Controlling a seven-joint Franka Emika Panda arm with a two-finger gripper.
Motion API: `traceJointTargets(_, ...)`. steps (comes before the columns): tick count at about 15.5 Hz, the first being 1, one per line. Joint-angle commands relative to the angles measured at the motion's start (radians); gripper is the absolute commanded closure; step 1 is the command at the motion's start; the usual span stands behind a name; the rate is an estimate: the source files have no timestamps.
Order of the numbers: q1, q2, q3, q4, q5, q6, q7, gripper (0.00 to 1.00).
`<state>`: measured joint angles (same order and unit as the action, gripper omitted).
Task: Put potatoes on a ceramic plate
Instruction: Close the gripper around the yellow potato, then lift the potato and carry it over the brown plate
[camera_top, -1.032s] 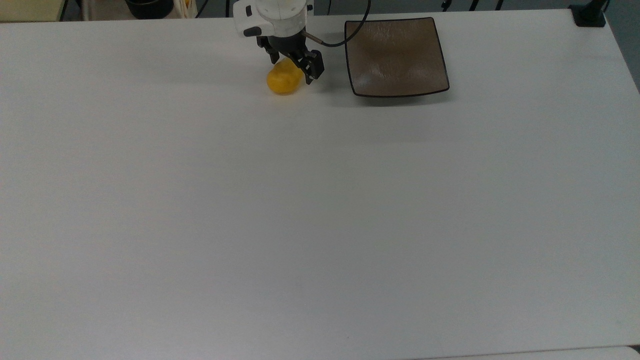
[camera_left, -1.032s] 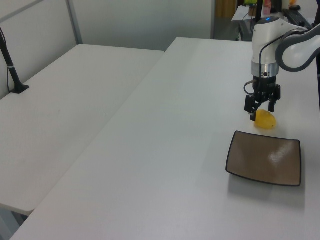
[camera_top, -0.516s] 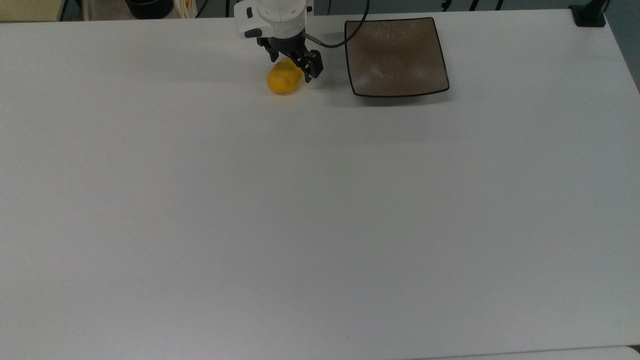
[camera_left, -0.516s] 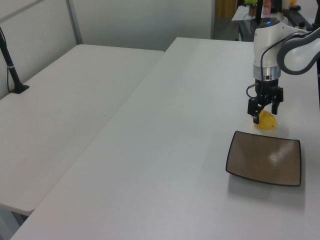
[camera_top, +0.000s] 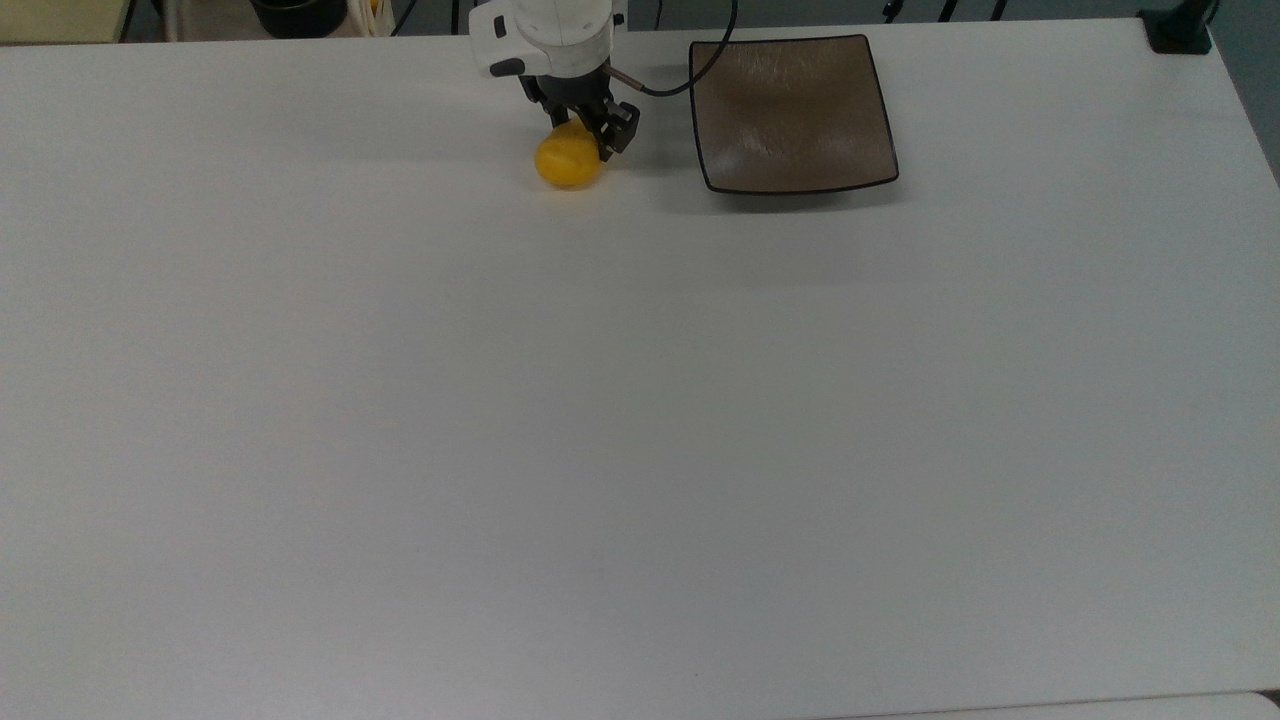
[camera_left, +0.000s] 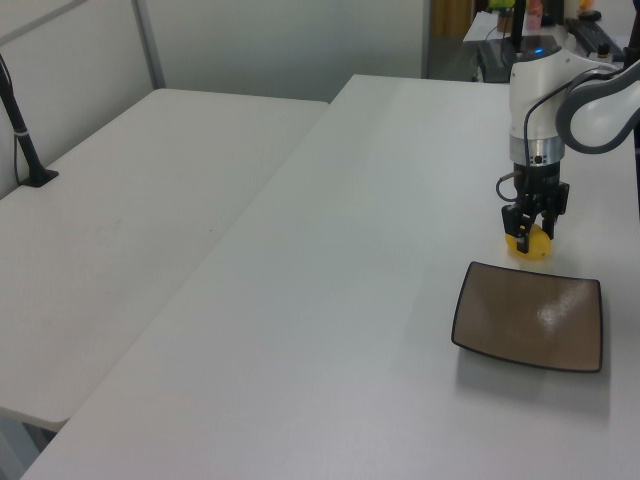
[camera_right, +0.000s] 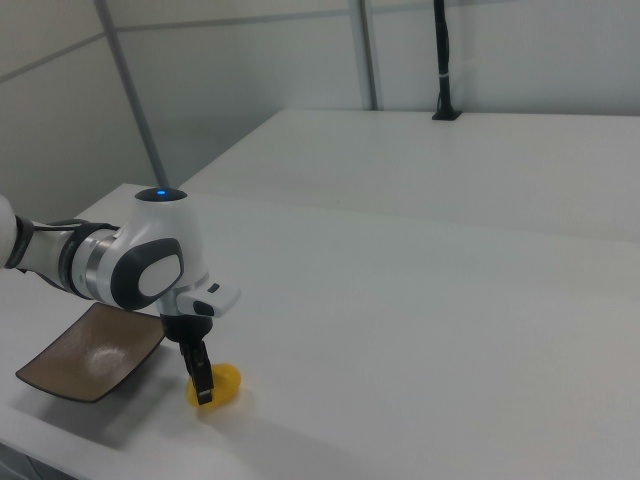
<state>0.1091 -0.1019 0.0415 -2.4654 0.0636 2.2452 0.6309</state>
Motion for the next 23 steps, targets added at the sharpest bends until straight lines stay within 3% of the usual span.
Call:
traceJointTargets(1, 0.003, -0.012, -0.002, -0.018, -0.013, 0.010, 0.000, 0.57)
traceJointTargets(10, 0.003, -0.027, -0.002, -0.007, -0.013, -0.030, -0.031, 0.60)
traceJointTargets(15, 0.006, -0.058, -0.002, 0.057, -0.007, -0.104, -0.030, 0.59)
traceJointTargets(23, 0.086, -0.090, 0.000, 0.155, 0.094, -0.134, -0.016, 0.60)
